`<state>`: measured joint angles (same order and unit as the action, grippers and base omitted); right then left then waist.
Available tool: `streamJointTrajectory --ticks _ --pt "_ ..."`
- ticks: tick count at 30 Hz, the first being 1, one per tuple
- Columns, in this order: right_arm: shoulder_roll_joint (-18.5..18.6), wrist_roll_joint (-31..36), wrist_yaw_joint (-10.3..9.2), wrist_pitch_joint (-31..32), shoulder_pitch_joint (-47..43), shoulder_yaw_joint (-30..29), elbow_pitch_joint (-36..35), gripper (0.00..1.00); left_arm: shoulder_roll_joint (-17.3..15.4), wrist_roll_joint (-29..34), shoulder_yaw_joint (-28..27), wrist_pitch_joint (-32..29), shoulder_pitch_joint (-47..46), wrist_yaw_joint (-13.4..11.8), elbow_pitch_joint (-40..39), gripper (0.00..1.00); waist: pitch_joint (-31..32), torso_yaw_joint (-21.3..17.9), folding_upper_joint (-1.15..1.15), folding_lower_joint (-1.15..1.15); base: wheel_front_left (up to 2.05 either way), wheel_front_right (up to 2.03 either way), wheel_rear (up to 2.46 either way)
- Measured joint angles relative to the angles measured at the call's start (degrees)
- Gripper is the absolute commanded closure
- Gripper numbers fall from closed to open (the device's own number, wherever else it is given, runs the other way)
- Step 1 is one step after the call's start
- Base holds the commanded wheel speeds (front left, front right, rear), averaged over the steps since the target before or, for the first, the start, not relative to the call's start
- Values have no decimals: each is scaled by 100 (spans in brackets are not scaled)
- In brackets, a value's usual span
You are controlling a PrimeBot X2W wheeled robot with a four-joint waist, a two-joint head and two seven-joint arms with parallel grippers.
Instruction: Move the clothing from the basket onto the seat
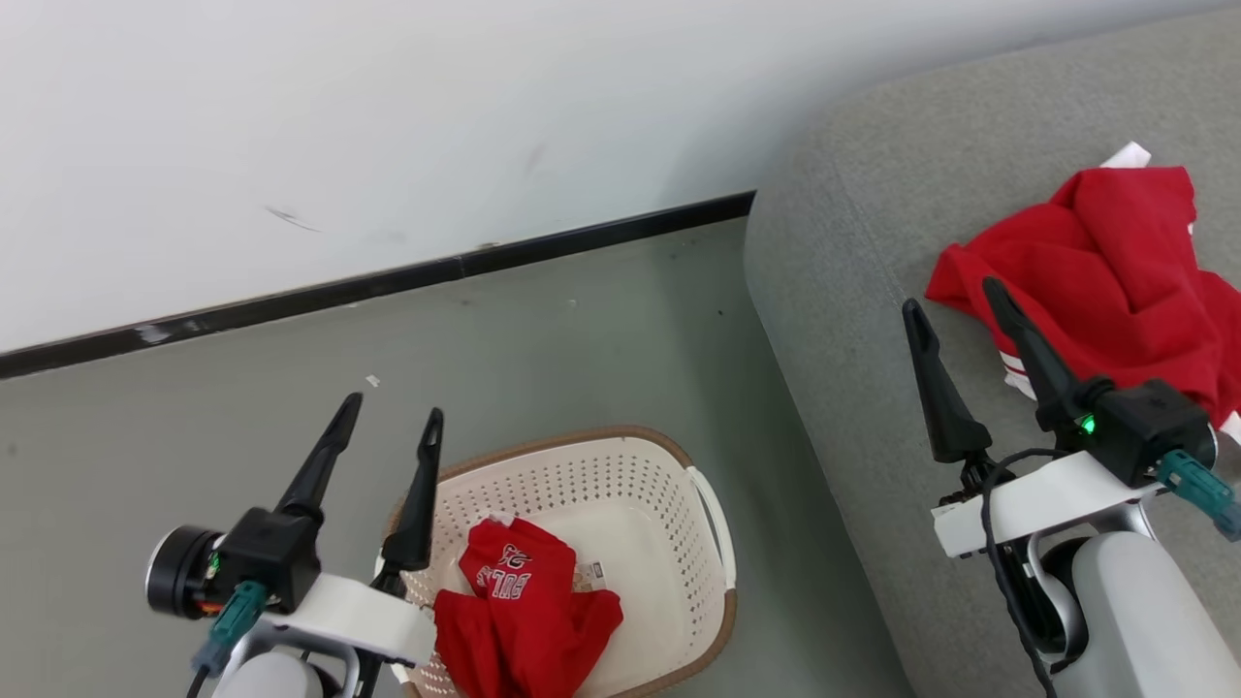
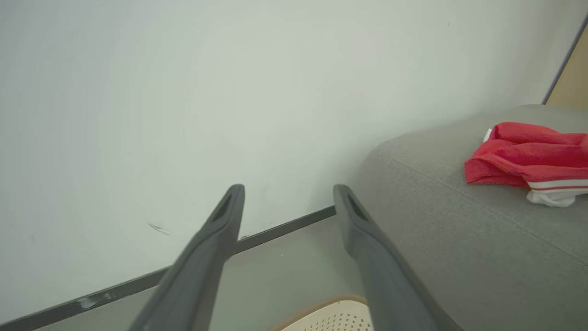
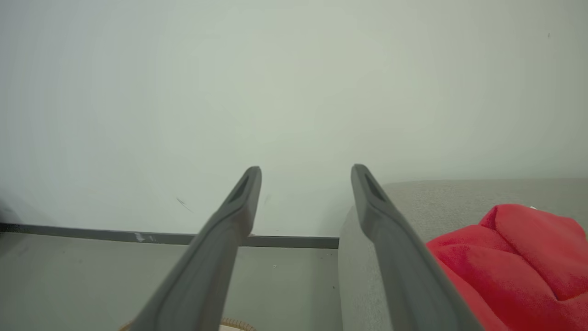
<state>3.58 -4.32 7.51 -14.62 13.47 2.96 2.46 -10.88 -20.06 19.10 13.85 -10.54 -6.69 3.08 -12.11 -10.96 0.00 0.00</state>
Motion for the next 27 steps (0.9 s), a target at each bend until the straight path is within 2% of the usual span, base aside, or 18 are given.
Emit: streamJointTrajectory --ticks 10,27 --pt "-18 90 0 0 -70 -2 55 0 11 -194 -393 37 487 -175 -19 0 332 445 0 0 0 0 0" --pt "-98 458 0 1 -1160 -571 -73 0 51 -218 -442 44 808 -59 -26 0 946 973 0 0 0 0 0"
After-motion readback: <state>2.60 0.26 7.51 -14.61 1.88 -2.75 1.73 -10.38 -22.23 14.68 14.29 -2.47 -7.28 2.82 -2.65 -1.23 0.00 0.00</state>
